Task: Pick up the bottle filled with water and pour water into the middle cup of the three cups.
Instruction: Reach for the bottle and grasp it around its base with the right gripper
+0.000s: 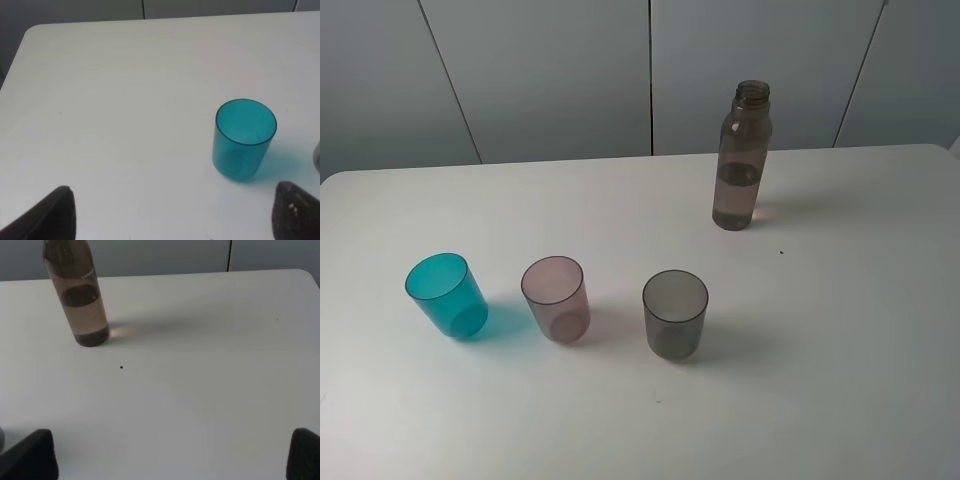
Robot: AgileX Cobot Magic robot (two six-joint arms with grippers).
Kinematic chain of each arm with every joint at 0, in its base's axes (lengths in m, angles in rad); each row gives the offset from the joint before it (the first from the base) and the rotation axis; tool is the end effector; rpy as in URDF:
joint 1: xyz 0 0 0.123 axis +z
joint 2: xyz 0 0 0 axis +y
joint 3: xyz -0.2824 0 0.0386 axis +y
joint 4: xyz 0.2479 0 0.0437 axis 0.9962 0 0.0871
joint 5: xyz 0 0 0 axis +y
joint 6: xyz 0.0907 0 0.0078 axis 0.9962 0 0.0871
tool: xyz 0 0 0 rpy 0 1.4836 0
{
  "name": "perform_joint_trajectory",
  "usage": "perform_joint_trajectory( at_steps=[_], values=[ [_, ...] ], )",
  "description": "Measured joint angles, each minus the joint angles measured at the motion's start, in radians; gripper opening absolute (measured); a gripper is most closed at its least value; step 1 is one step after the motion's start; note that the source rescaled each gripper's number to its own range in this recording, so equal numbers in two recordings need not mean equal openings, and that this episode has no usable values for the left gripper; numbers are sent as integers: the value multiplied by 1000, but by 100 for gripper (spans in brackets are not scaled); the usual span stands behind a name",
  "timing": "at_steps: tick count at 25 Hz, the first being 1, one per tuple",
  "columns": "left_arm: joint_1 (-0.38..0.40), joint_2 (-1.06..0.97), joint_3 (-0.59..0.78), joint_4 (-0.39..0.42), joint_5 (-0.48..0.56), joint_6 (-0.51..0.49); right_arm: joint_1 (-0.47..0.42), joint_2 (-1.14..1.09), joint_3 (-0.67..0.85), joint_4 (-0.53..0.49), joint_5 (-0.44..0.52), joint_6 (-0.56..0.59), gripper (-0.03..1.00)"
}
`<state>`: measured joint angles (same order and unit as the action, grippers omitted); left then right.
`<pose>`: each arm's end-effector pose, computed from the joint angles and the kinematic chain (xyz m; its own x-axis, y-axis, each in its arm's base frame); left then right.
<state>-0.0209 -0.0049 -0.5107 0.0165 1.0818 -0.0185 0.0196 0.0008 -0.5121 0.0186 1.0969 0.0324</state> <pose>-0.0077 0.0015 0.2784 -0.4608 -0.0011 -0.8875 0.0030 1.0000 -0.0028 -0.0077 0.0014 0.2776 -0.4789 0.0315 -0.8773 -0.0146 0.9989 0.0438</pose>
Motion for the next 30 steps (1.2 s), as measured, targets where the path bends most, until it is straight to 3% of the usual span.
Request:
perform_joint_trajectory(
  at_steps=[25, 30],
  values=[
    [0, 0, 0, 0, 0, 0, 0, 4, 0, 0, 0, 4, 98],
    [0, 0, 0, 0, 0, 0, 0, 149, -18, 0, -24, 6, 98]
  ],
)
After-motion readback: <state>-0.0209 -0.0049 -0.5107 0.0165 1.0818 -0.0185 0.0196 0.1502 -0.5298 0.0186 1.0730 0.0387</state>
